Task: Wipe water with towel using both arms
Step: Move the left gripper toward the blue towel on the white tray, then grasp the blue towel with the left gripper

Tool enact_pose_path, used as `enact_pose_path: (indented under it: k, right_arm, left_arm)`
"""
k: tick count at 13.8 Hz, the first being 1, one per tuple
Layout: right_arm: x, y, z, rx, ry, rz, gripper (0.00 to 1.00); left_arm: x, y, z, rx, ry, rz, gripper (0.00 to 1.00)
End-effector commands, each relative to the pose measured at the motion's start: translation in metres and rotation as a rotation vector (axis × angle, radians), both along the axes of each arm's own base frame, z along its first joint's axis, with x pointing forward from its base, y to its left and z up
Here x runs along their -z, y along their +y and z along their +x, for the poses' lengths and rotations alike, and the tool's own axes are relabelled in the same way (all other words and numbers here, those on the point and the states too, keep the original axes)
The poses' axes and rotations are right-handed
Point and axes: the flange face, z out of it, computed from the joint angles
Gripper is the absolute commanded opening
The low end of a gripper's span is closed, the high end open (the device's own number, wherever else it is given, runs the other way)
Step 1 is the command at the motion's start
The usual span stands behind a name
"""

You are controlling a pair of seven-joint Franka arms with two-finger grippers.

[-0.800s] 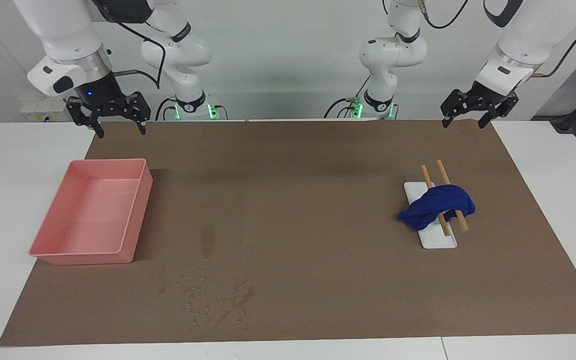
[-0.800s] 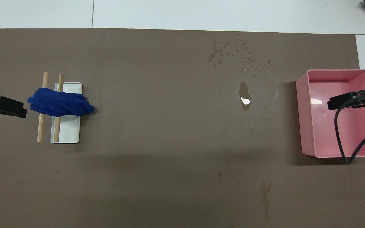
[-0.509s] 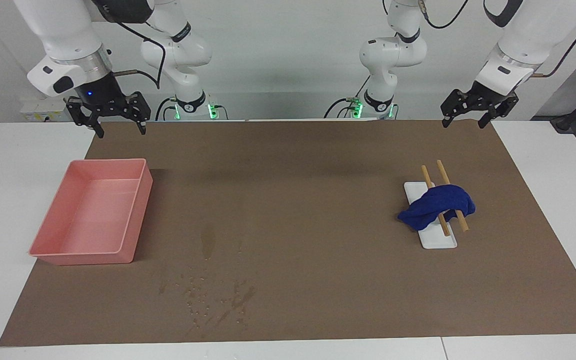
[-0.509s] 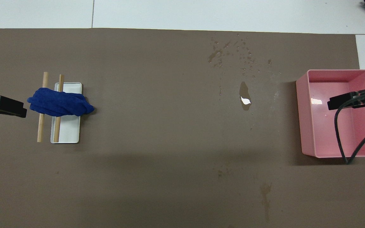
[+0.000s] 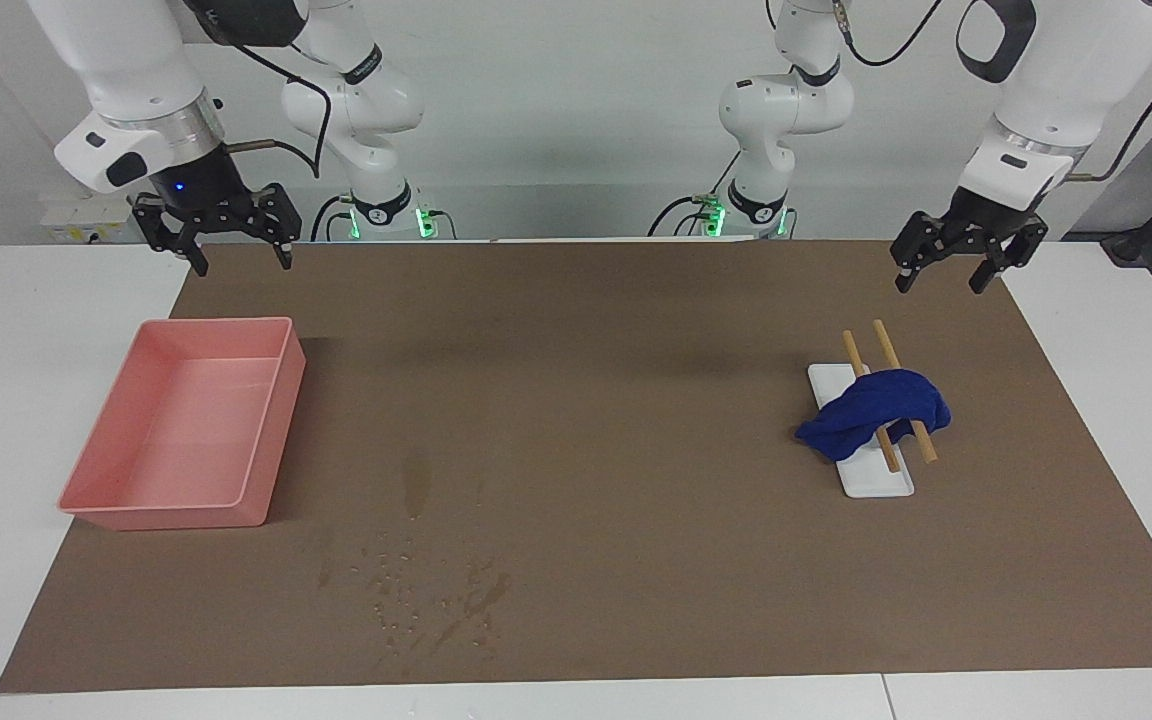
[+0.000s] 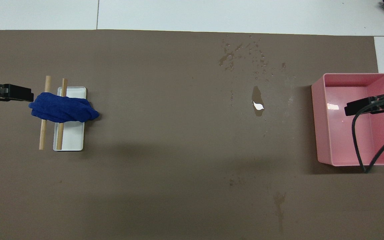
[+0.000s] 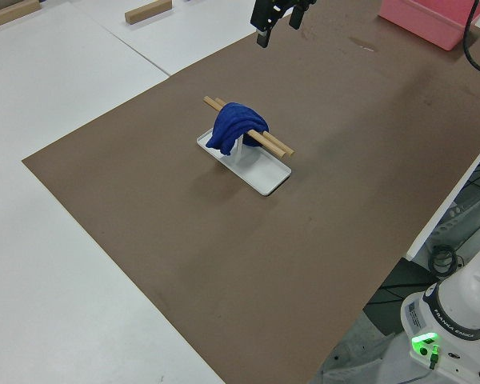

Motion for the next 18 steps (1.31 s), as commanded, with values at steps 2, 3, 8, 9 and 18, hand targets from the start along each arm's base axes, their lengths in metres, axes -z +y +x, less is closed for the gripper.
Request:
enact_pose_path:
  k: [2, 3, 8, 9, 18]
  right_arm:
    - [-0.002, -0.003, -0.005, -0.014, -0.006, -0.009, 1.0]
    - [-0.002, -0.003, -0.005, -0.014, -0.007, -0.009, 1.0]
    - [-0.002, -0.003, -0.005, -0.014, -0.007, -0.009, 1.0]
    - [-0.002, -0.003, -0.005, -0.014, -0.006, -0.009, 1.0]
    - [-0.002, -0.003, -0.005, -0.014, -0.007, -0.009, 1.0]
  left_arm:
    - [0.066, 0.001, 0.029, 0.065, -0.034, 0.159, 1.0]
    - [0.082, 0.002, 0.029, 0.069, -0.034, 0.164, 1.0]
    - [0.153, -0.025, 0.011, 0.017, -0.072, 0.241, 1.0]
    - [0.157, -0.028, 0.012, 0.018, -0.078, 0.261, 1.0]
    - [0.187, -0.031, 0.014, 0.06, -0.117, 0.343, 0.92]
